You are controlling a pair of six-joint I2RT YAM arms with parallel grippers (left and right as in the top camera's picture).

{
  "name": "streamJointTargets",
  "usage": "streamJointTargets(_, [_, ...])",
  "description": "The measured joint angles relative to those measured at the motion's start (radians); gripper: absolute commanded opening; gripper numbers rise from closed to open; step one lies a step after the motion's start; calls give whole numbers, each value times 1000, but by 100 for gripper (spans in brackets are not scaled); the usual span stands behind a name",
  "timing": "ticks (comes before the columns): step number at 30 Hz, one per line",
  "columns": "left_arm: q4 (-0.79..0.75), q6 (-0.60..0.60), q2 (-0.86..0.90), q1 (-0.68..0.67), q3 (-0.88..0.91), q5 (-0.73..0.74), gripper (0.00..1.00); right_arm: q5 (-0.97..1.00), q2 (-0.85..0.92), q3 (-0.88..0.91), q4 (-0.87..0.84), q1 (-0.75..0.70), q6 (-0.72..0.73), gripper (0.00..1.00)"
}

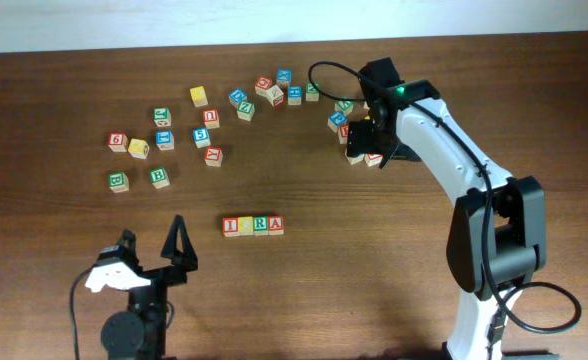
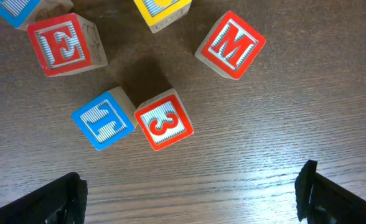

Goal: Spell out ICRA

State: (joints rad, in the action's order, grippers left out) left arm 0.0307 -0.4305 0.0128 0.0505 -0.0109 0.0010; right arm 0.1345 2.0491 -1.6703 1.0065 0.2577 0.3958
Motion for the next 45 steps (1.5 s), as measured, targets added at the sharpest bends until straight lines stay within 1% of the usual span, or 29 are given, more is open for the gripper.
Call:
streamJointTargets(2, [45,0,2,0,0,0,99,0,0,0,1,0,0,98])
streamJointTargets(32, [45,2,1,0,0,-12,99,0,0,0,0,0,0,98])
streamJointTargets(33, [45,8,1,0,0,-12,99,0,0,0,0,0,0,98])
streamJointTargets(38, [46,140,1,0,0,-13,100,0,0,0,0,0,0,98])
streamJointTargets(45, [46,205,1,0,0,-15,99,0,0,0,0,0,0,98])
